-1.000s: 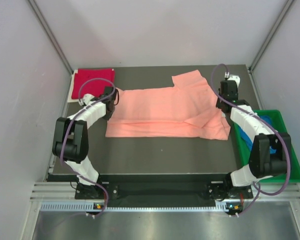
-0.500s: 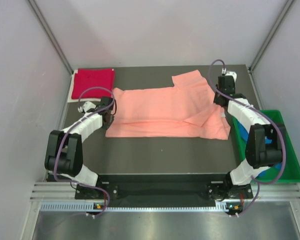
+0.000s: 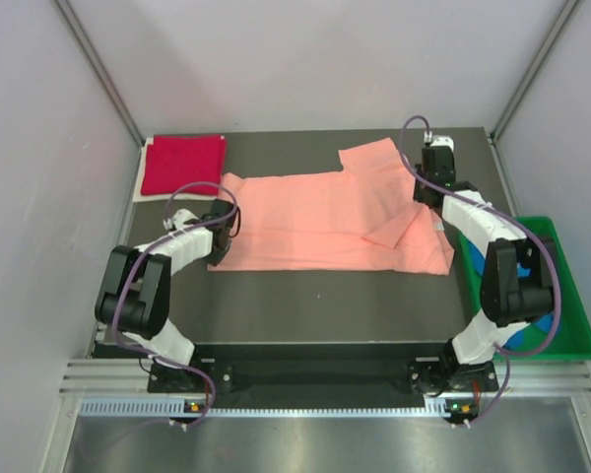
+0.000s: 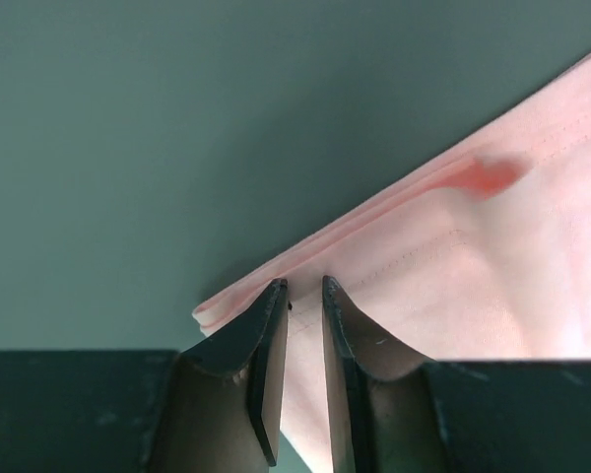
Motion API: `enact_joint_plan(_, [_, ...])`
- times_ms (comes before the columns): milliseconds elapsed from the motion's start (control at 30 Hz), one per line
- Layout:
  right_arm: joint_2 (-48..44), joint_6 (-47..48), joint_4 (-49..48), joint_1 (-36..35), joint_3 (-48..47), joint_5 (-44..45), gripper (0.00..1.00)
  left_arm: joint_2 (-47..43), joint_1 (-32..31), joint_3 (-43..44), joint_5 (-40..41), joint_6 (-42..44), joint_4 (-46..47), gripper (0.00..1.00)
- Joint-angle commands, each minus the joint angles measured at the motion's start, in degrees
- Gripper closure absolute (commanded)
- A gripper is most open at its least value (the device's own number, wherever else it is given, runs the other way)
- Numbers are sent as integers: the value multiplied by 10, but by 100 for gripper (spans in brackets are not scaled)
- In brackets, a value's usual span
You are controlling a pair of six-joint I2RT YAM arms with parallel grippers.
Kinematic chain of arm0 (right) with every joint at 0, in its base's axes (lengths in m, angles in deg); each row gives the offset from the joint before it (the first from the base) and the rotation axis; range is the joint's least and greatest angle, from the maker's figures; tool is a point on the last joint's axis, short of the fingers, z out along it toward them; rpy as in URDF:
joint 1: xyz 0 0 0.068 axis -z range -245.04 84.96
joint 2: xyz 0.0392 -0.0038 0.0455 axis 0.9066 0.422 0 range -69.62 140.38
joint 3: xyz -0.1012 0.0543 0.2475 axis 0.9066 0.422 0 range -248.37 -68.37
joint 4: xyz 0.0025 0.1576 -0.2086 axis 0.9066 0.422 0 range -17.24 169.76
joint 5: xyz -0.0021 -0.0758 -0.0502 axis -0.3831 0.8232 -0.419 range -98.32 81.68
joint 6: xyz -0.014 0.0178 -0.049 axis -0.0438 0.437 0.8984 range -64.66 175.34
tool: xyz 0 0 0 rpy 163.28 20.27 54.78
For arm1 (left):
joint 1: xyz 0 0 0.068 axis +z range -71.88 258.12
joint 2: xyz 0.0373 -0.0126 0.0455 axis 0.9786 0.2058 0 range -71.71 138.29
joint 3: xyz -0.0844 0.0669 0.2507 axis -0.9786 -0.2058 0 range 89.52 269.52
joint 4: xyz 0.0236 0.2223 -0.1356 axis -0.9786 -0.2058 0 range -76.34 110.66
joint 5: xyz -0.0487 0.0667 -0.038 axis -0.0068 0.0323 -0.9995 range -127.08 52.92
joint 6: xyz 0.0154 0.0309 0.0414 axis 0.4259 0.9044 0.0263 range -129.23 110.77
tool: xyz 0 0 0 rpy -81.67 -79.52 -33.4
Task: Fold and stack the t-shirts
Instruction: Fold the tshirt
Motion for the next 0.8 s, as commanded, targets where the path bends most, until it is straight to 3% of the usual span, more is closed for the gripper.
enact_joint_plan(0, [10,35,-53,-22,-33,-1,100,25,2,-3,37,-10,-30,74])
enact_joint_plan(767, [114,144,-79,-48,-97,78,100,58,-4,-12,93,-21,-73,73])
